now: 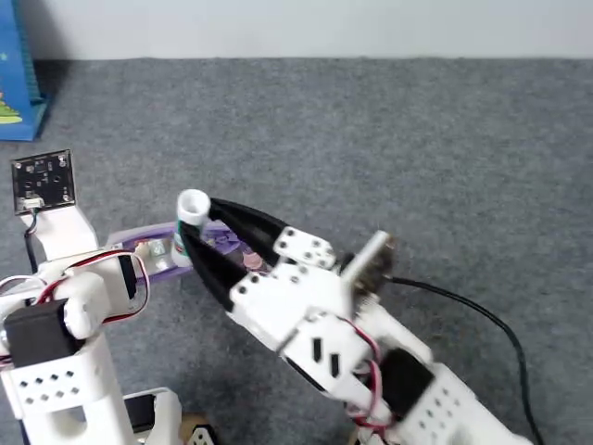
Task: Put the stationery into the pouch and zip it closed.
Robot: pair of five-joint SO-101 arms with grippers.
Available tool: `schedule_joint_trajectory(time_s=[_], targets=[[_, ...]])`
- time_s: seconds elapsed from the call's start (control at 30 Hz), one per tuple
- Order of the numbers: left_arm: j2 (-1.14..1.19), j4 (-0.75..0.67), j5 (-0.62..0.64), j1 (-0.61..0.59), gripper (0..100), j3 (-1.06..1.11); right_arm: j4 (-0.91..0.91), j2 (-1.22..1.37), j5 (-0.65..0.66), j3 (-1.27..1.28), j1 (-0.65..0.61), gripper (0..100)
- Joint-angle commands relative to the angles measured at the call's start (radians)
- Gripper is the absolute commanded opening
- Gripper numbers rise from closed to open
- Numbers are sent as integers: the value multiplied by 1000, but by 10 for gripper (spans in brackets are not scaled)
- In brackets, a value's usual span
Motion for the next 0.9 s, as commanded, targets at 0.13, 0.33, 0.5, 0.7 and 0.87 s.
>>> schedule_joint_trajectory(time_s=[0.13,0.33,0.5,0.7,0.87], targets=[[-8,2,0,0,12,-27,-133,194,-9,-9,-16,8],[-8,3,0,-2,12,-24,-139,259,-5,-9,-18,68],[-8,3,-2,-5,12,-24,-102,257,58,-14,-18,231],[-8,3,-2,-2,12,-24,70,108,77,-17,-10,184],[-8,3,0,-3,12,-25,332,-54,71,-17,53,183]])
